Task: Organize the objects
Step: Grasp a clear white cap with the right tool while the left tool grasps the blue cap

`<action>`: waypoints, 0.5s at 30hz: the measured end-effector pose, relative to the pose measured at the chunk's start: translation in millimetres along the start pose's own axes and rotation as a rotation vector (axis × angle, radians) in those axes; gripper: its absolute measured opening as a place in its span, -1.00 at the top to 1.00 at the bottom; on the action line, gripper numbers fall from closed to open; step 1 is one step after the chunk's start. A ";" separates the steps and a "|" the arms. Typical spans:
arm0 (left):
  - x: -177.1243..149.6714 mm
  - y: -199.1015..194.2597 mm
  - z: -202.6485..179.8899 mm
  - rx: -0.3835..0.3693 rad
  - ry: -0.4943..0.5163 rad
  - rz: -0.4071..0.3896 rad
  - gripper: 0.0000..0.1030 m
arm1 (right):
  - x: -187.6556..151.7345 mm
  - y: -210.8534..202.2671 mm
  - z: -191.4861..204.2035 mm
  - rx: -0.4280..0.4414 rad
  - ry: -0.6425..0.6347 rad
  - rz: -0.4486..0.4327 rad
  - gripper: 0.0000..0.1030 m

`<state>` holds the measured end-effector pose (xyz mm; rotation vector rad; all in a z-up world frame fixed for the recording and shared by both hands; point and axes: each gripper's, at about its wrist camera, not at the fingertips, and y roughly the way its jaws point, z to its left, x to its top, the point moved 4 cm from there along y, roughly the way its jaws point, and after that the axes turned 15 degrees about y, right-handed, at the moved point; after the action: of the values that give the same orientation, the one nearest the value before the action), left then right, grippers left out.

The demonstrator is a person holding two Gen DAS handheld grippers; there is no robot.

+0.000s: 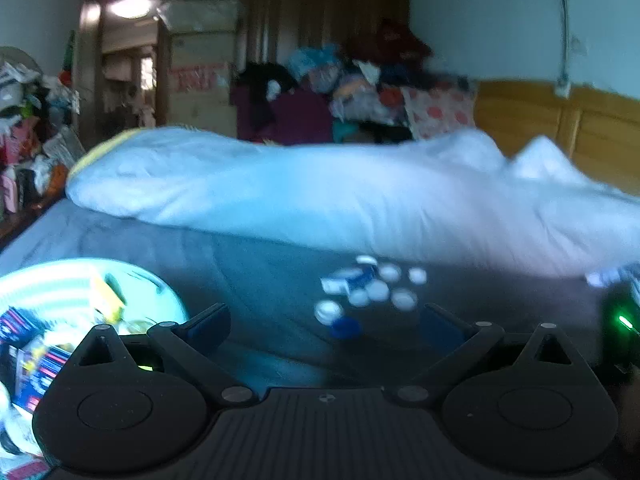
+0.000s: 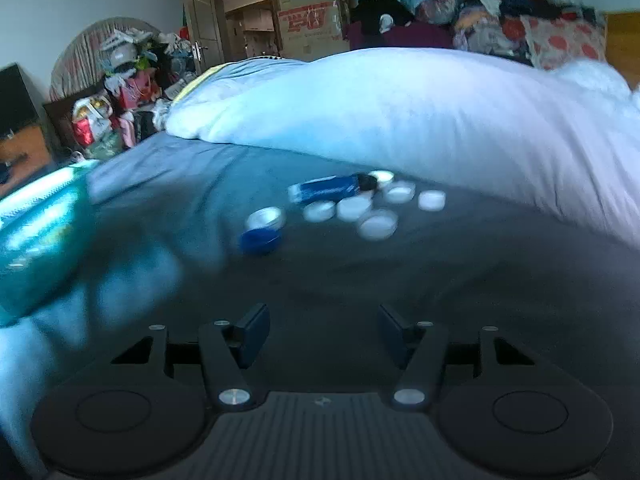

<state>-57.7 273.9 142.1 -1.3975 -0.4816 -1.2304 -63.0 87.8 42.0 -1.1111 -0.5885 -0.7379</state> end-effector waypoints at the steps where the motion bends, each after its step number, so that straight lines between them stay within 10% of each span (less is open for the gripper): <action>1: -2.9 6.1 -3.6 -0.005 0.002 0.015 -0.97 | 6.4 13.8 -4.7 -0.010 -0.013 -0.009 -0.21; 10: -21.8 49.4 1.8 -0.004 0.010 0.099 -0.97 | 78.1 146.3 -21.6 -0.057 -0.069 -0.009 -0.21; 15: -17.1 75.3 -10.4 -0.035 0.014 0.110 -0.97 | 77.5 164.8 -29.0 -0.052 -0.033 0.027 0.17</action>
<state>-4.3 251.0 90.1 -1.4252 -0.3703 -1.1630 115.3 85.2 -5.1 -1.1790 -0.5835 -0.7163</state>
